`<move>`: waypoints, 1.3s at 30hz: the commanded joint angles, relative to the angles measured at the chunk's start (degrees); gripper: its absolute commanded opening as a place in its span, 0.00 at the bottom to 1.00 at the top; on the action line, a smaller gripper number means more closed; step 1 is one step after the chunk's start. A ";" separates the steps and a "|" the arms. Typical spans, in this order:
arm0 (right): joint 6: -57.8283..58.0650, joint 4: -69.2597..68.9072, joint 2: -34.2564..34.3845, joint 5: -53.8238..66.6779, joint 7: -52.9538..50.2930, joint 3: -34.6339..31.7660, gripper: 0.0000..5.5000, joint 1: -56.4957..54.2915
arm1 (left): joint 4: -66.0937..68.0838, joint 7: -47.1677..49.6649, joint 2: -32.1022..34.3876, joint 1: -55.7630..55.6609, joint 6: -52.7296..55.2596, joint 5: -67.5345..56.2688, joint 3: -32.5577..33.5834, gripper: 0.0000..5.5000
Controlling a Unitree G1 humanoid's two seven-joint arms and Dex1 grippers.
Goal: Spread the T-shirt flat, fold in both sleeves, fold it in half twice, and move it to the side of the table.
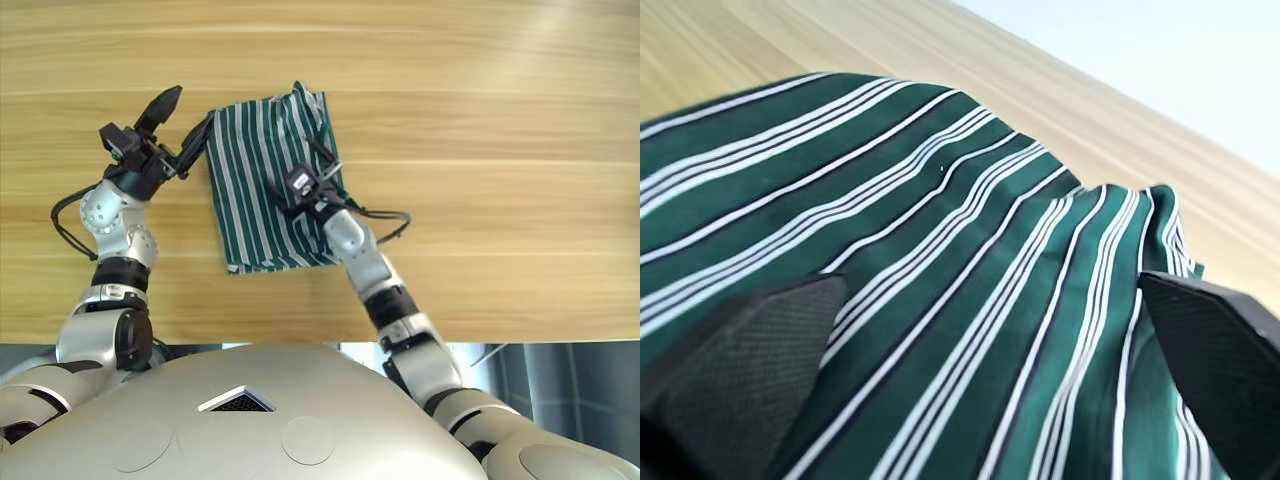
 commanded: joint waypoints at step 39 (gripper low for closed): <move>-20.17 -1.50 -31.48 -19.43 7.06 5.99 0.98 -3.62 | -0.96 1.79 -0.68 1.33 -0.97 0.85 -2.50 0.55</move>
